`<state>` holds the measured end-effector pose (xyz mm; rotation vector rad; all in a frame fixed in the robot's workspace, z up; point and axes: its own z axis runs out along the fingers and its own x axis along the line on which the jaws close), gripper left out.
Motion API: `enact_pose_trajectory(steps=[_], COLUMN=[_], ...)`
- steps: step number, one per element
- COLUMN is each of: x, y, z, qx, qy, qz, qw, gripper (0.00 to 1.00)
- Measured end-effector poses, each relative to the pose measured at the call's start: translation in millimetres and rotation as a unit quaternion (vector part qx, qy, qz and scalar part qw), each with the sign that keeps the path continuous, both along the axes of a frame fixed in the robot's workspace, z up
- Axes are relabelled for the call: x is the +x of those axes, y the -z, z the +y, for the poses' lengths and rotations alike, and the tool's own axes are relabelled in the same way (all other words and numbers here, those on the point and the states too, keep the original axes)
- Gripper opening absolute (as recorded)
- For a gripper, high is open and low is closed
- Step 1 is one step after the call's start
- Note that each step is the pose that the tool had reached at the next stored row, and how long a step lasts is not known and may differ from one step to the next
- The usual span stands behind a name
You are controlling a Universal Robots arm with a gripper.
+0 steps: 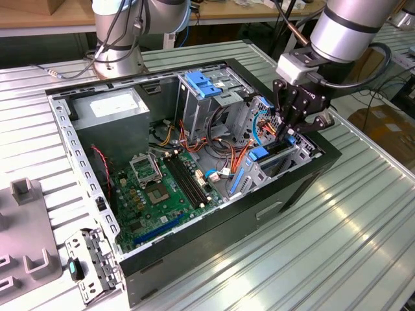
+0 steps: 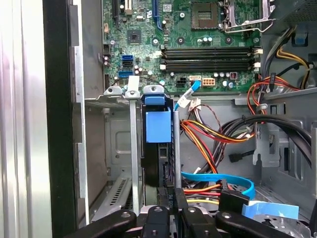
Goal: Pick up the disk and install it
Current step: 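Insert the first disk wire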
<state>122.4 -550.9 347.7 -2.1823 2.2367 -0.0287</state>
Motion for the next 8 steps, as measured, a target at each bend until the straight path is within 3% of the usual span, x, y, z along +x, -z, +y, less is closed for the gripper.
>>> enact_pose_trajectory(steps=[8], x=[0.0], y=[2.4], z=[-0.4], qx=[0.0000], qy=[0.000], qz=[0.0000], qw=[1.00000], gripper=[0.16])
